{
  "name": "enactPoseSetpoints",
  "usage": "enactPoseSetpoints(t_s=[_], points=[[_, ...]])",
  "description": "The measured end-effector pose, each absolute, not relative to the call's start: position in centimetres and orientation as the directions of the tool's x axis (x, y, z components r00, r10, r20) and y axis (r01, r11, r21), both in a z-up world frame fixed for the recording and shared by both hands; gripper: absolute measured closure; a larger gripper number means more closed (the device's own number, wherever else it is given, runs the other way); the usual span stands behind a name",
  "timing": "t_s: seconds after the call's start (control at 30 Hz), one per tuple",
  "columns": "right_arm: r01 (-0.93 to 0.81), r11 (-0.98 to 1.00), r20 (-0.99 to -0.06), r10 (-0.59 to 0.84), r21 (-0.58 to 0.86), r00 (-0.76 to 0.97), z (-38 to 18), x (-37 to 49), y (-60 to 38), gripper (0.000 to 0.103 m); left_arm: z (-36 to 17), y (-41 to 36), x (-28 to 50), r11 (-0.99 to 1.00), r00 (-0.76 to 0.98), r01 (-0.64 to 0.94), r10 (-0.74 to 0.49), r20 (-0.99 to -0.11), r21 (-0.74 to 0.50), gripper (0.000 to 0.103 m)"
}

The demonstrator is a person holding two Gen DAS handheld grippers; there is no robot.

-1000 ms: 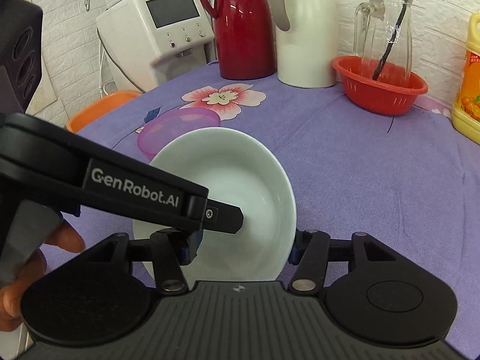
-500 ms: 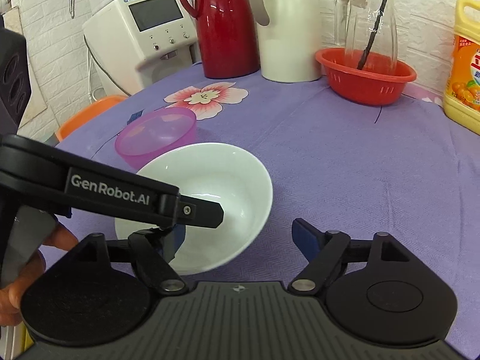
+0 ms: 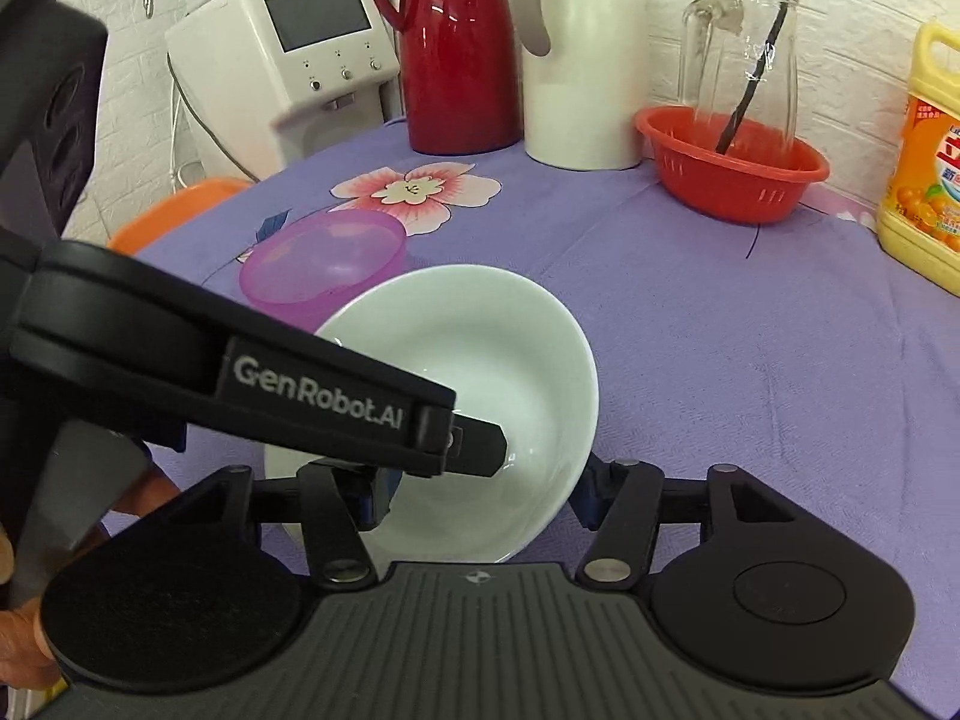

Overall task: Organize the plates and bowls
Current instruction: 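Carry the white bowl into the steel bowl with the left tool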

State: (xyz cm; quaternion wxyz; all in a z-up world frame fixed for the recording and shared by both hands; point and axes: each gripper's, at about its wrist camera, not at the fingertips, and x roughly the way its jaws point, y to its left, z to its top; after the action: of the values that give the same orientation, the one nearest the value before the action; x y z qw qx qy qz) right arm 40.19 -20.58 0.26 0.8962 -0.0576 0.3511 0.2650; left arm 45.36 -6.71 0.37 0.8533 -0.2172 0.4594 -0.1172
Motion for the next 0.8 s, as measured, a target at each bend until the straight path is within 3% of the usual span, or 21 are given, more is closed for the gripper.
enactPoseSetpoints(t_s=[0.4, 0.8], points=[[-0.485, 0.873, -0.67, 0.387, 0.046, 0.633, 3.0, 35.3, -21.5, 0.006, 3.5, -7.6, 40.2, 0.844, 0.545, 0.076, -0.481, -0.686, -0.531, 0.064], [-0.39, 0.921, -0.662, 0.288, -0.007, 0.692, 5.6, 23.5, -22.6, 0.003, 5.4, -9.4, 28.2, 0.805, 0.512, 0.211, -0.574, -0.639, -0.554, 0.064]])
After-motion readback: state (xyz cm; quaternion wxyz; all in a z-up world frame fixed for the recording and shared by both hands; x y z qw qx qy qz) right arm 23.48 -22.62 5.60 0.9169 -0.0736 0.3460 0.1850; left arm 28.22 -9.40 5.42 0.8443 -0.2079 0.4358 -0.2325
